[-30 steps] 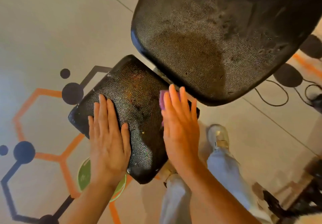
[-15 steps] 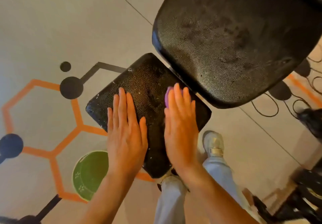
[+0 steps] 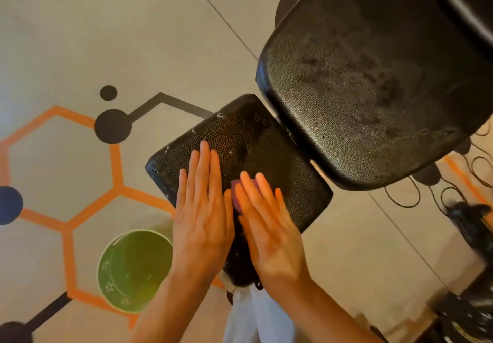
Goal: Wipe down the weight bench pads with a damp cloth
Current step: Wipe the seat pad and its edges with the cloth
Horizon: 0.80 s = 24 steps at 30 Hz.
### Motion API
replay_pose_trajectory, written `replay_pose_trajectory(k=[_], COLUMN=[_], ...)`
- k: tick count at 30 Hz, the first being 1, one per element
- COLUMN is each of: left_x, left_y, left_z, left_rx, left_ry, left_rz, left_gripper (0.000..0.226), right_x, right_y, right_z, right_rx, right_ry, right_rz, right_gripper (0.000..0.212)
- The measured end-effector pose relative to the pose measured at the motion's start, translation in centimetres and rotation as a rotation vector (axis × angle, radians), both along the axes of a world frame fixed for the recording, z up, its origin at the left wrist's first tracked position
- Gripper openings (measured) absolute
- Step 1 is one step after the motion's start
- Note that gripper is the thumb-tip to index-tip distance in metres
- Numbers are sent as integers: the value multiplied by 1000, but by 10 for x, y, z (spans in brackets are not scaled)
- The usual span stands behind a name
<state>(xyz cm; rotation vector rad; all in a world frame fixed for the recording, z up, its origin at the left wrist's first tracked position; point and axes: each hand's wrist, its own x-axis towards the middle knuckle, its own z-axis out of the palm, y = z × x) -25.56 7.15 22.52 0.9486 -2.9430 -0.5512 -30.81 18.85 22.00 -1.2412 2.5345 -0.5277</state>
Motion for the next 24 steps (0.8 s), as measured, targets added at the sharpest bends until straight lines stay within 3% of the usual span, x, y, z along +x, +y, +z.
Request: replay_pose_trajectory(k=[2,4,6,10,12,15,17,20,22,24], left_x=[0,1,2,1,-2,-6,-6,-5,-5,-7], left_y=[0,0,-3,-21,-29,-29,-28,-29,-30,-29], left_z=[1,3,6,10,8,1,-1,0,2,2], left_rx=[-6,-6,-5,20,25,17,35,56,54,60], left_ry=[2,4,16,76,57,12,11,10,13,23], left_rz=[-7,-12,-1,138,176,179,184,192,184,185], left_gripper=[59,59,59,57,58,59,59,59,59,60], right_x=[-45,-86,-81,-6,-37,-101,-86,-23,-44,-92], right_y=[-22,-60,-74,-24,-26,-78,-89,-59,-45,-58], right_z=[-5,-8,-10,9,0,-7,-6,12,5,-8], right_rx=[-10,-16,-12,6,-17,18,39,35,-9,0], right_ry=[-18,-12,-7,13,26,-26,-34,-59,-22,-20], right_rz=[-44,-240,-328,88,168,-159,-277,81,302,182], right_gripper=[49,48,48,46,46,48,48,54,53,50])
